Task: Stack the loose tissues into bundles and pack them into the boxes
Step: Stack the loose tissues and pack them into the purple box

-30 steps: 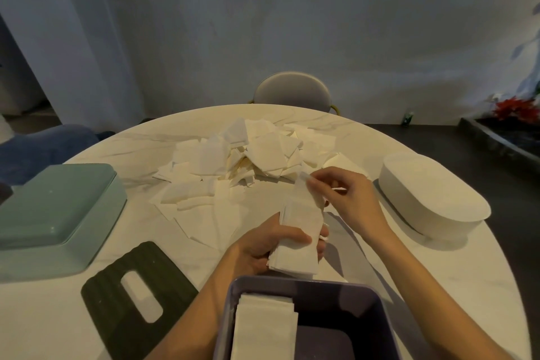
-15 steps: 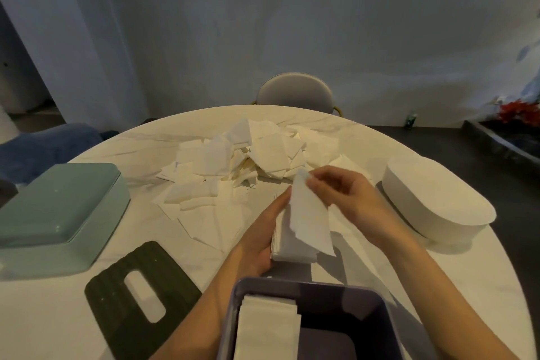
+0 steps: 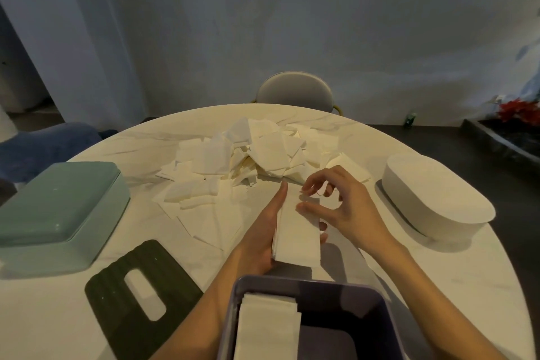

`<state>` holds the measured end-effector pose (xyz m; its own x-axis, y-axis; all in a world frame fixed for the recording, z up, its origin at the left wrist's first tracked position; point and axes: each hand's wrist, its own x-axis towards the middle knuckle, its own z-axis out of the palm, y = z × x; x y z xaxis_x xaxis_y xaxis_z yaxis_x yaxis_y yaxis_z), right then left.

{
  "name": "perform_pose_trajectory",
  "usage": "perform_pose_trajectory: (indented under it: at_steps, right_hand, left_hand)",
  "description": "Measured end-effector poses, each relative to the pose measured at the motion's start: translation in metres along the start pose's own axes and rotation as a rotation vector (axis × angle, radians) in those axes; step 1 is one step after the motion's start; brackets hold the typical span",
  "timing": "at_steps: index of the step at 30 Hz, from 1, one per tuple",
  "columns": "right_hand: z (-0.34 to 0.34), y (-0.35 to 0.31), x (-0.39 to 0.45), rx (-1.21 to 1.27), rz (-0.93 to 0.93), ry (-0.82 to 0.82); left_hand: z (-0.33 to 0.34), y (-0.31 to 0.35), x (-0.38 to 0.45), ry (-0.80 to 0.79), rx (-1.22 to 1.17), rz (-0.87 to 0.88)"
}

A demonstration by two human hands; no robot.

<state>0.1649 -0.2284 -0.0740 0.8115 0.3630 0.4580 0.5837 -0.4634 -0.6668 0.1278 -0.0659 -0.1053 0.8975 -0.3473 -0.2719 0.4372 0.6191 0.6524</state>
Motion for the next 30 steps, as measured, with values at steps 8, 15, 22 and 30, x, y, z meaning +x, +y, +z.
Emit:
perform_pose_trajectory:
  at_steps: [8,15,22,30]
  right_hand:
    - [-0.003,0.005,-0.001,-0.005,0.091,-0.185]
    - [-0.007,0.008,0.002,0.072,0.08,-0.149]
    - [-0.017,0.005,0.004,0.058,0.019,-0.208]
    - [-0.015,0.012,0.0,0.081,0.083,-0.352]
  left_hand:
    - [-0.003,-0.001,0.003,-0.069,0.003,-0.048]
    - [-0.008,0.0,0.0,-0.053,0.1,-0.122]
    - [-0.012,0.0,-0.005,-0.249,0.249,-0.142]
    - [-0.008,0.01,-0.008,-0.185,0.611,0.099]
